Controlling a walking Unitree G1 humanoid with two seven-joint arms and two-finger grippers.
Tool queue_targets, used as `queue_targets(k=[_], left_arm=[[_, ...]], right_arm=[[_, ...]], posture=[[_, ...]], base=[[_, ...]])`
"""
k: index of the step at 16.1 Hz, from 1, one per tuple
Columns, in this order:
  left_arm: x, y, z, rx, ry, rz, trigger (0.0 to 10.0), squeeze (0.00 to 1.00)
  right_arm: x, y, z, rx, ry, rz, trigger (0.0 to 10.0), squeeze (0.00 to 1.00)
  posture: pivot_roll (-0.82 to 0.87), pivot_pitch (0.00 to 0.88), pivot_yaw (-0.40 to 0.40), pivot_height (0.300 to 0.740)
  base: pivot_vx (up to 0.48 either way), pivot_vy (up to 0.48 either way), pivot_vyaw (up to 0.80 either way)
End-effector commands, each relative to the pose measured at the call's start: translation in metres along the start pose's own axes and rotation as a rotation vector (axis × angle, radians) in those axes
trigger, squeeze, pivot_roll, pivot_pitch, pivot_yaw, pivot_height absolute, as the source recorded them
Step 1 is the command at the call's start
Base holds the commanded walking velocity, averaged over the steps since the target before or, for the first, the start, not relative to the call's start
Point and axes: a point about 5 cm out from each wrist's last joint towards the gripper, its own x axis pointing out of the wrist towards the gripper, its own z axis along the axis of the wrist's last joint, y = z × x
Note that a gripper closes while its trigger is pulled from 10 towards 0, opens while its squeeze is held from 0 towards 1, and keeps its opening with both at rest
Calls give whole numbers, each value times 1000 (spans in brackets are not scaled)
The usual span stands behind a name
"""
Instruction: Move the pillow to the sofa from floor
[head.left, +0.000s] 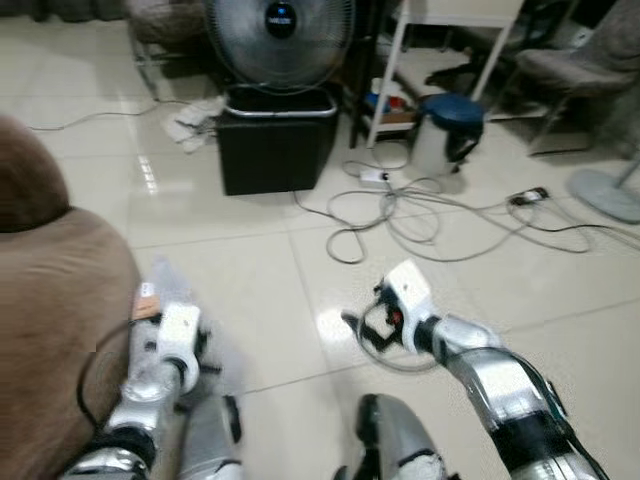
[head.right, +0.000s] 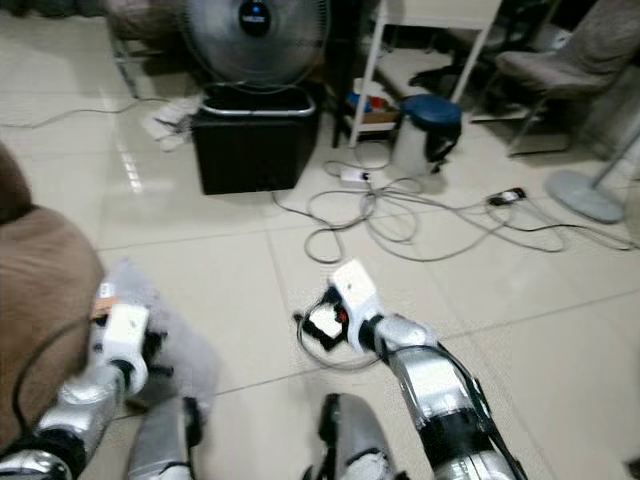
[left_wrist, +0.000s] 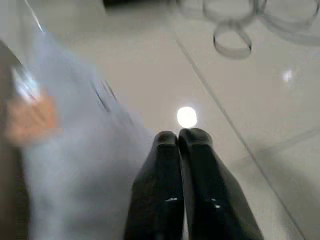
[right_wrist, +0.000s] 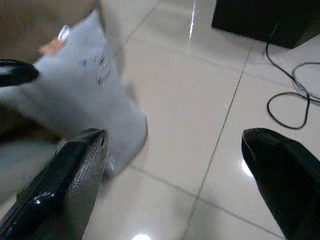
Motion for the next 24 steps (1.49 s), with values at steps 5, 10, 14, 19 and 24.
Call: queue_targets(k=[5,10,14,19,24], left_arm=[[-9,0,77,-42,-378,-43,10000,0],[-26,-25,82,-40,-413,-61,10000,0],[-26,-27,87,14,-390,-52,10000,0],[-24,-30,93,96,-367,-61,10000,0],[-20,-31,97,45,-354,-83,10000,0]], right_arm=[[11,-11,9,18,-70,-123,10000,0],[19,-12,7,29,-98,-190,10000,0],[21,-14,7,11,-97,-178,10000,0],[19,-16,-13,37,-37,-207,10000,0],[12,-24,-26,102,-31,-307,10000,0]], posture=[[173,0,-52,586],[178,0,-47,586],[172,0,-50,586],[161,0,-25,586],[140,0,3,586]], base=[[0,0,0],[0,0,640],[0,-364,800],[0,-459,320],[0,-179,0]])
